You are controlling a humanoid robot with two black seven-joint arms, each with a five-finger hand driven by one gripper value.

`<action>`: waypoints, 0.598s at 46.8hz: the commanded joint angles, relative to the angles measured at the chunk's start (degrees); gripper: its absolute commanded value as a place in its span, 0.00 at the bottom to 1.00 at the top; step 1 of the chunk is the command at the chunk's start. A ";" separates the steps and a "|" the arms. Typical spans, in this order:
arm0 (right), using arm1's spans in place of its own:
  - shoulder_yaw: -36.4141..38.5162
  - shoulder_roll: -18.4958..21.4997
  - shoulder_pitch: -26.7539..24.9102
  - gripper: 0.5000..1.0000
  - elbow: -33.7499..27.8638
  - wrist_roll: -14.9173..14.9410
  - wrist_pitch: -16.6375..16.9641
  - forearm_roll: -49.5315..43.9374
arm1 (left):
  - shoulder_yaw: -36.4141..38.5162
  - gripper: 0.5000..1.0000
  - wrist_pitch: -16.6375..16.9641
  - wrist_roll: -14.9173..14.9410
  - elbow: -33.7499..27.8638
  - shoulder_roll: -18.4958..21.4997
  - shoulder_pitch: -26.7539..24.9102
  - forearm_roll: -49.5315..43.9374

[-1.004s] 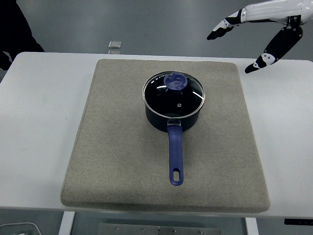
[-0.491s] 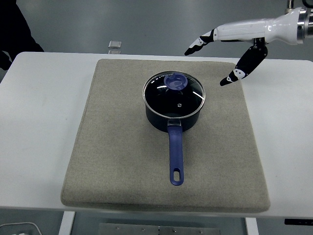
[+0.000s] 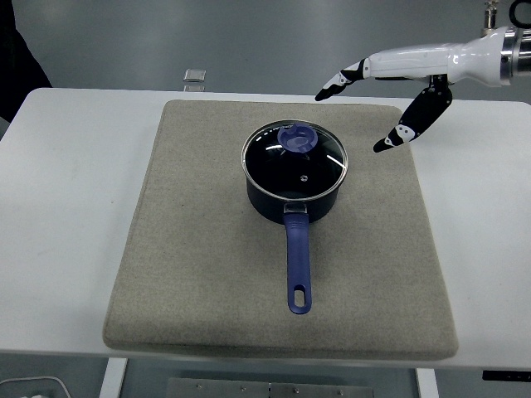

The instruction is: Lift the pot lid and place it to the right of the pot.

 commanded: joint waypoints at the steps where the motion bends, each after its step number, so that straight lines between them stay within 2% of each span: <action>1: 0.00 0.01 -0.36 0.82 -0.34 0.00 -0.34 -0.54 | 0.00 1.00 0.00 0.00 0.00 0.00 0.00 -0.06; 7: 0.08 1.76 -1.76 0.82 -2.01 0.00 -3.59 -2.91 | 0.00 1.00 0.00 0.00 0.00 0.00 0.00 0.03; 28: 0.08 7.57 -3.17 0.82 -4.56 0.00 -6.93 -3.36 | 0.00 1.00 0.00 0.00 0.00 0.00 0.00 0.03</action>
